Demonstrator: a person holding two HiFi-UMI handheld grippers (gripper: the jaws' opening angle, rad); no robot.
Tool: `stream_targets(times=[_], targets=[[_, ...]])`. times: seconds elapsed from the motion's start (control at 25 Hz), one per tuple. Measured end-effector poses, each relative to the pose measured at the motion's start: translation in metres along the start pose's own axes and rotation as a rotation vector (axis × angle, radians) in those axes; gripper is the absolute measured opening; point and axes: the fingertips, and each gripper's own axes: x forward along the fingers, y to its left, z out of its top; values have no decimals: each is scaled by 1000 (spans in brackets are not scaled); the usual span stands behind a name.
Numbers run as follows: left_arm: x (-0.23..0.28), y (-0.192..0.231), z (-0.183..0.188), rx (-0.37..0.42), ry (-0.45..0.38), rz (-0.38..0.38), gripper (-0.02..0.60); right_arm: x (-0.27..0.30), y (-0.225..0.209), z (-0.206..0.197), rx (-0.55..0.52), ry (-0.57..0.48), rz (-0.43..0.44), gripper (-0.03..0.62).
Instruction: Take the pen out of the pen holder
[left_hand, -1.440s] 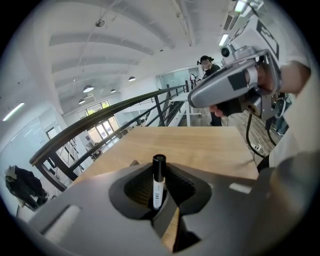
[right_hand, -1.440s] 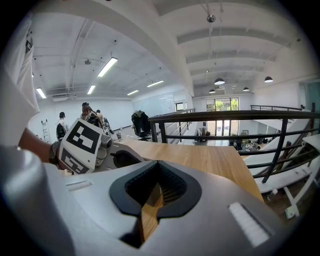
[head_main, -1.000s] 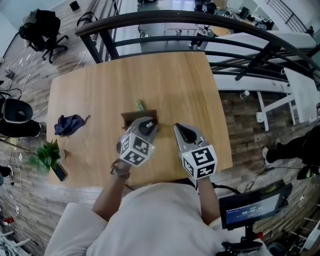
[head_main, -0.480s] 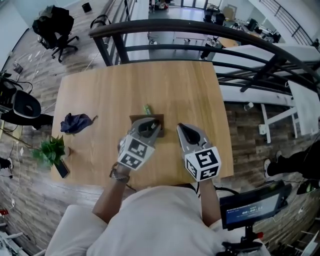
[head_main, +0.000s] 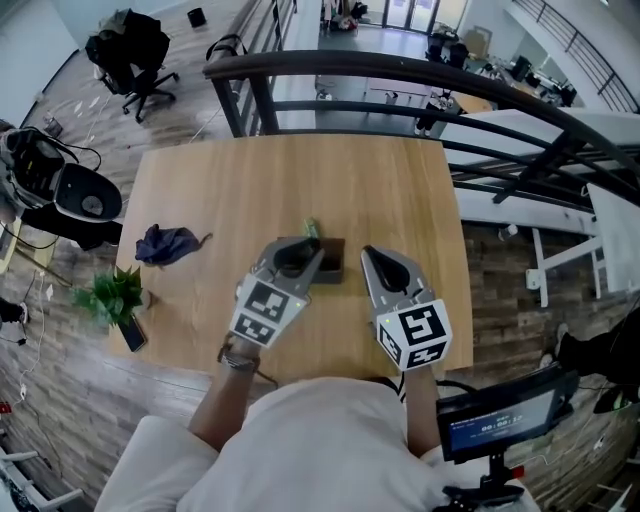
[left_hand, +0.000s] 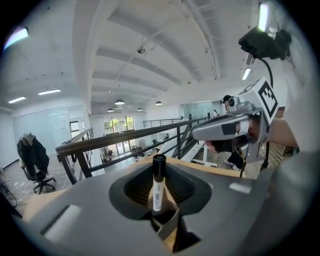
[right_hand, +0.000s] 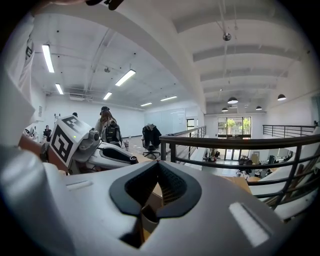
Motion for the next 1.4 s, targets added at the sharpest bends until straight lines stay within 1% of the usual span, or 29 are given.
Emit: stream_targets(times=[0.28, 0.52, 0.88, 1.12, 1.4], targets=[[-21, 7, 30, 16, -70, 32, 71, 1, 9, 27, -26, -61, 23, 3], [-34, 10, 49, 18, -123, 56, 71, -1, 10, 40, -47, -89, 24, 2], [-47, 9, 65, 36, -166, 66, 71, -3, 15, 59, -85, -128, 30, 2], [-56, 11, 78, 65, -190, 78, 71, -9, 13, 72, -111, -177, -14, 0], [-58, 8, 78, 69, -191, 74, 71, -11, 14, 70, -100, -166, -9, 0]])
